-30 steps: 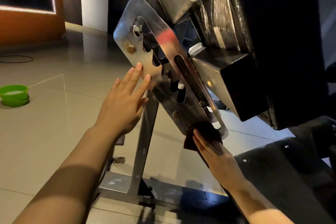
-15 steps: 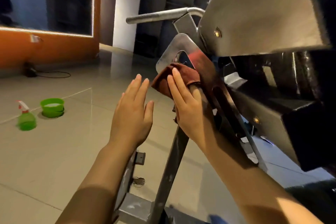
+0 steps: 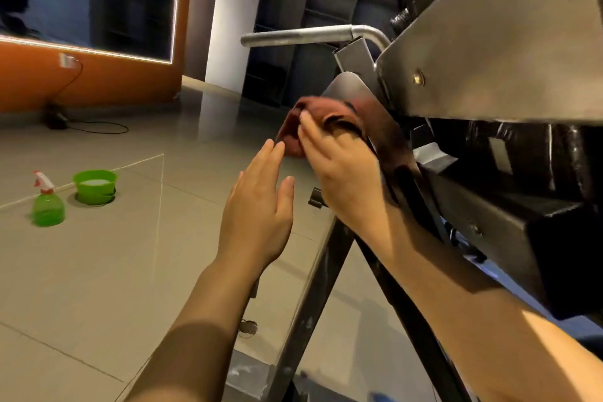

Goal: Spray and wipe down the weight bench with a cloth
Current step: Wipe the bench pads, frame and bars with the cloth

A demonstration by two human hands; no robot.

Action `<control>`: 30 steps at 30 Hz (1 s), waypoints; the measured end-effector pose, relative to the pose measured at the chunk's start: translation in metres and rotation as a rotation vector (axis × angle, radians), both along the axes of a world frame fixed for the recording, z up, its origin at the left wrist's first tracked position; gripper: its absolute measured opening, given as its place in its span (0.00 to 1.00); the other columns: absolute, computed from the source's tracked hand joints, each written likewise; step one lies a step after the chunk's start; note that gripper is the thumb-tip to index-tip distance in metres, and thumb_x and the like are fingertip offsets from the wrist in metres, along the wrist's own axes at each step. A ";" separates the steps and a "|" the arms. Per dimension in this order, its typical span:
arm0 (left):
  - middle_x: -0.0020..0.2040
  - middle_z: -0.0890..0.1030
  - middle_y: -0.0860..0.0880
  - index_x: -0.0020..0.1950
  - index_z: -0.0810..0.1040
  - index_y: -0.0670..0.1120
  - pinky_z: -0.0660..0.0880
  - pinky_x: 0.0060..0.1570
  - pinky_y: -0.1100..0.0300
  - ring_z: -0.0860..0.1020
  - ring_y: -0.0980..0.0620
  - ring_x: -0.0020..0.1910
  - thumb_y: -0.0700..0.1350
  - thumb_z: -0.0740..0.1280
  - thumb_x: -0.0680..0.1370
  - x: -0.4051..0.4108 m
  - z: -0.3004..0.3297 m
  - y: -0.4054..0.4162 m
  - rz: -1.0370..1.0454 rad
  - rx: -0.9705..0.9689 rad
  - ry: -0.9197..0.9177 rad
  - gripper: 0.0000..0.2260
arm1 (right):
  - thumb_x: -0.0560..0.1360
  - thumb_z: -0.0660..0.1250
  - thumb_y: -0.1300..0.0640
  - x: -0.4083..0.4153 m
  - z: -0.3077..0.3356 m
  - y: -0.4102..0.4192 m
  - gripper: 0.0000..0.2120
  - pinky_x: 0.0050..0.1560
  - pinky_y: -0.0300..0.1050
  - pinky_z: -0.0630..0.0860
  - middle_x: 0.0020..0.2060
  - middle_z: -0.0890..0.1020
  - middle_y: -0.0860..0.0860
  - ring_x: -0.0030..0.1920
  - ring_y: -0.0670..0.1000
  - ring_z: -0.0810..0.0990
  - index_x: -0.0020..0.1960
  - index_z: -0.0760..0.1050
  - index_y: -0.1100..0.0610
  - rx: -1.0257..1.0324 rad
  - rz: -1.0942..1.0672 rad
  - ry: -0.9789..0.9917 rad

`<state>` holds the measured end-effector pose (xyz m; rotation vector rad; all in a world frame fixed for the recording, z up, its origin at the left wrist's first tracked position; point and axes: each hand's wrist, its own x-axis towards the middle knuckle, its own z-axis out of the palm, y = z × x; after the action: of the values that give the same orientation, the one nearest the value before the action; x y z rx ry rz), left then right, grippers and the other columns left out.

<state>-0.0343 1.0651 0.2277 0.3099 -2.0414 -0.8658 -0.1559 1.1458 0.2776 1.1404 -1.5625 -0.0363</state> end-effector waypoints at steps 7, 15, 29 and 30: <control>0.79 0.54 0.55 0.78 0.54 0.54 0.57 0.75 0.51 0.55 0.55 0.77 0.51 0.54 0.83 0.007 -0.004 -0.005 0.016 -0.041 -0.073 0.23 | 0.73 0.66 0.60 0.001 -0.013 0.018 0.13 0.53 0.44 0.79 0.48 0.85 0.54 0.49 0.54 0.84 0.54 0.83 0.61 0.153 0.067 0.034; 0.78 0.57 0.56 0.78 0.55 0.55 0.57 0.72 0.58 0.56 0.56 0.76 0.52 0.55 0.83 0.010 -0.008 -0.011 -0.008 -0.023 -0.121 0.23 | 0.85 0.44 0.55 0.007 -0.022 0.021 0.27 0.62 0.45 0.67 0.55 0.82 0.62 0.57 0.58 0.76 0.61 0.77 0.68 -0.168 0.140 -0.198; 0.62 0.76 0.50 0.65 0.73 0.51 0.73 0.58 0.55 0.76 0.51 0.59 0.42 0.61 0.81 -0.020 -0.061 0.055 -0.234 0.490 -0.177 0.13 | 0.79 0.61 0.52 0.017 -0.125 0.108 0.21 0.61 0.50 0.77 0.58 0.81 0.59 0.58 0.57 0.78 0.66 0.75 0.64 0.129 -0.036 -0.435; 0.60 0.76 0.51 0.63 0.75 0.51 0.73 0.55 0.58 0.76 0.53 0.56 0.42 0.61 0.81 -0.022 -0.063 0.061 -0.196 0.490 -0.144 0.12 | 0.81 0.57 0.51 0.016 -0.122 0.107 0.23 0.67 0.42 0.70 0.62 0.78 0.61 0.62 0.56 0.74 0.69 0.71 0.65 0.082 -0.008 -0.448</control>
<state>-0.0566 1.1259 0.1652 0.4534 -1.9903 -1.5066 -0.1402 1.2524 0.1553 1.2654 -1.9739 0.1618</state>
